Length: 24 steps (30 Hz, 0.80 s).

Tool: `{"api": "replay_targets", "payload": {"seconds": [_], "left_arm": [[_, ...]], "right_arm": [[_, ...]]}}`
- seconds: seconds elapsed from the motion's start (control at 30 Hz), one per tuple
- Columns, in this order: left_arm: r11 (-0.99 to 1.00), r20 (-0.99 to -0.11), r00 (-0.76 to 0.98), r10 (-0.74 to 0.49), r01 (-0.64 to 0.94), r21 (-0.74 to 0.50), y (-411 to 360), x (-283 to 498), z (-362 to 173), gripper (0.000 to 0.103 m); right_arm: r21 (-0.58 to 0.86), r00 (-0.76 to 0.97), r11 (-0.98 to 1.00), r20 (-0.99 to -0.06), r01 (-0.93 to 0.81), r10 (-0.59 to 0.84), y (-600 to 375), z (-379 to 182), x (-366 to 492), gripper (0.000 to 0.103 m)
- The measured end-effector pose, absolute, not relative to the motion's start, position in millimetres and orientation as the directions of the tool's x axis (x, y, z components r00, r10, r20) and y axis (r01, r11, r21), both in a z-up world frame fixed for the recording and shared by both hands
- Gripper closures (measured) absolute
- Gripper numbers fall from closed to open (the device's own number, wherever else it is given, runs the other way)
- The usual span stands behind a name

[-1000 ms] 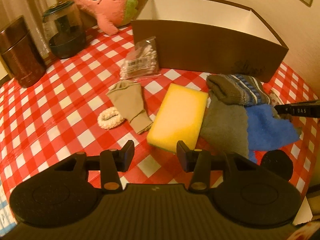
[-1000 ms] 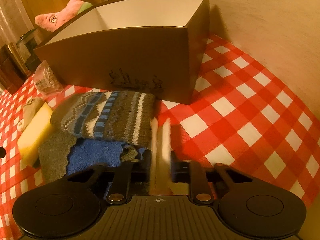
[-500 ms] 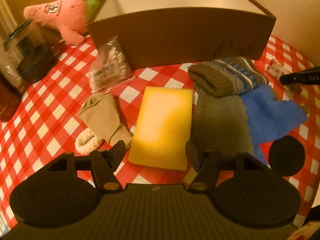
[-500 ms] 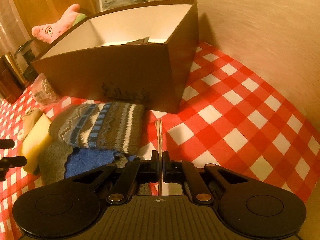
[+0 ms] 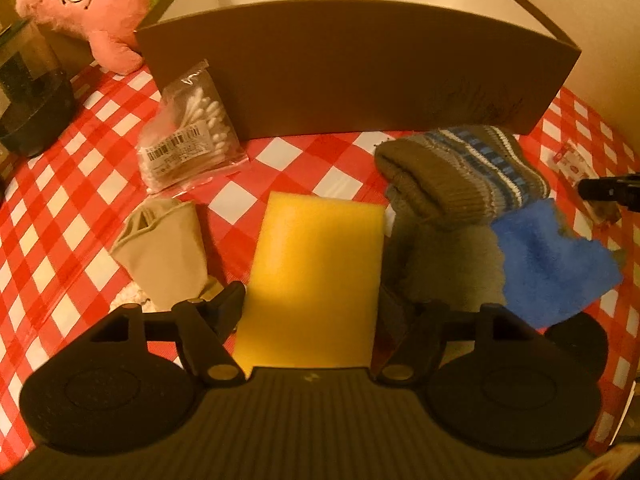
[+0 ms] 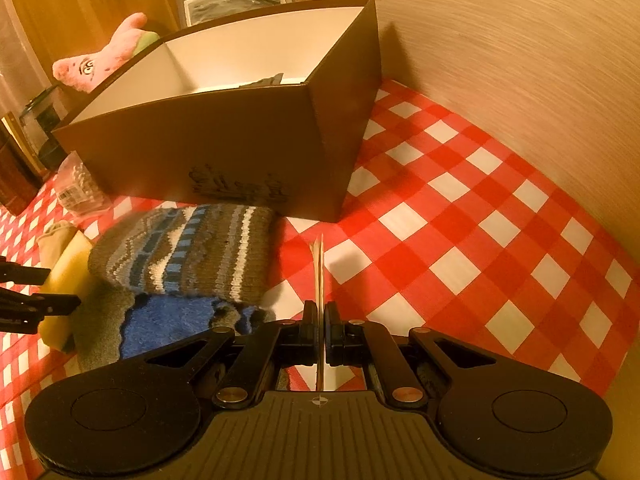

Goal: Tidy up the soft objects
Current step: 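Grasp the yellow sponge with the left gripper while the right grasps a thin beige item, then lower the sponge into the box with the left gripper while the right carries its item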

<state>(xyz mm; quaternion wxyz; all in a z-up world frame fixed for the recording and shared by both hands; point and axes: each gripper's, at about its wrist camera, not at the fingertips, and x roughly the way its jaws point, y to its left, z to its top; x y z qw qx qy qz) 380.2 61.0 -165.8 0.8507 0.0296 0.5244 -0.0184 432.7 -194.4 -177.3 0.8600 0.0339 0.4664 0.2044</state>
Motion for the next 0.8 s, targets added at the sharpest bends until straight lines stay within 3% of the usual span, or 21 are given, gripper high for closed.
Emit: {"api": "replay_targets", "payload": {"seconds": [0.33,0.8], "left_arm": [[0.998,-0.868,0.496,0.002,0.058,0.035,61.8,374.2,-158.1,0.038],[0.996,-0.772,0.633,0.057,-0.086,0.003,104.3,350.6,-66.4,0.039]], "right_arm": [[0.250,0.499,0.915,-0.776,-0.318,0.386,-198.1,-170.8,431.1,0.100],[0.265,0.592,0.880,-0.659,-0.394,0.464,-209.3,-104.6,420.3,0.100]]}}
